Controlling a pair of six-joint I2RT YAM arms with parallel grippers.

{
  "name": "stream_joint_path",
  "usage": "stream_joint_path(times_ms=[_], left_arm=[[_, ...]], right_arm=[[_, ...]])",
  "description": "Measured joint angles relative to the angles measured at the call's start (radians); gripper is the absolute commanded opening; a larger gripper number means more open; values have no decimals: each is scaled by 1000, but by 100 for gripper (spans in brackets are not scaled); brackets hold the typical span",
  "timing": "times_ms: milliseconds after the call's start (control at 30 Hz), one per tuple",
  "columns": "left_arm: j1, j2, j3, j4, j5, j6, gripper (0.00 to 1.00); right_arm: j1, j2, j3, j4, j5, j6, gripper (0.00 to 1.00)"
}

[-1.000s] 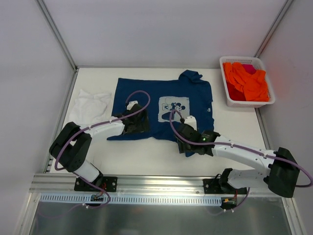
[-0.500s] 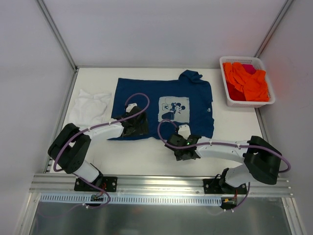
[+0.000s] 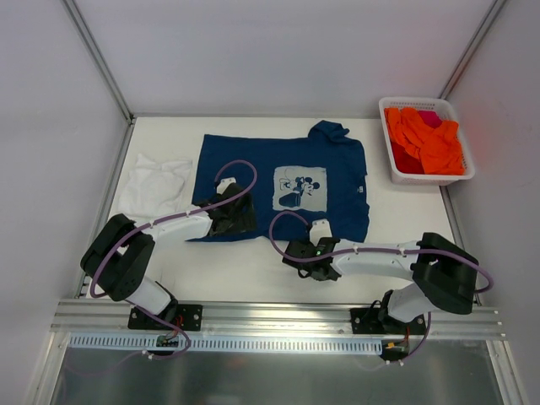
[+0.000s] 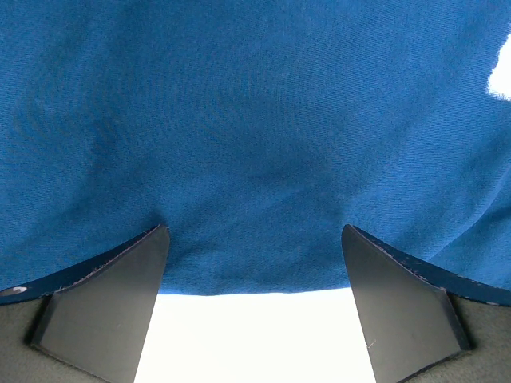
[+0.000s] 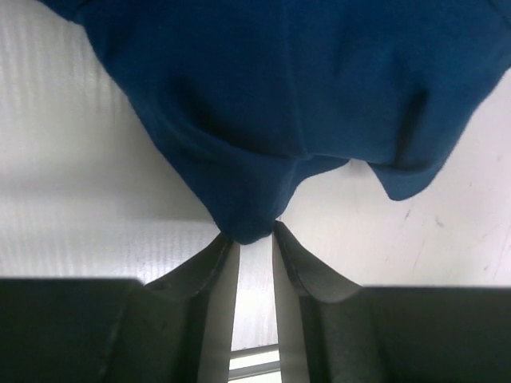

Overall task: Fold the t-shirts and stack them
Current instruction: Flatten out the tshirt

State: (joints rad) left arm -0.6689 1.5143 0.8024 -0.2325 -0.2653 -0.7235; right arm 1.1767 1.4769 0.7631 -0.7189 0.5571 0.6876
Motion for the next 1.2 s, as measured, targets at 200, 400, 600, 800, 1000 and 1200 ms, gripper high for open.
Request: stream_joint_path(times_ms=[200, 400, 600, 800, 1000, 1200], left_arm=[[0, 0, 0, 0, 0, 0, 91], [0, 0, 0, 0, 0, 1, 91], [0, 12, 0, 2, 1, 1, 91], [0, 21, 0, 3, 1, 5, 91], [0, 21, 0, 3, 0, 6, 91], [0, 21, 0, 3, 1, 7, 91]], right_arm=[[4, 0, 11, -39, 36, 12, 30], [14, 2, 61, -48, 46, 8, 24], [19, 2, 71, -49, 59, 0, 17], [19, 31, 71, -49, 60, 1, 18], [19, 60, 71, -49, 59, -1, 1], [61, 60, 150, -151, 68, 12, 0]])
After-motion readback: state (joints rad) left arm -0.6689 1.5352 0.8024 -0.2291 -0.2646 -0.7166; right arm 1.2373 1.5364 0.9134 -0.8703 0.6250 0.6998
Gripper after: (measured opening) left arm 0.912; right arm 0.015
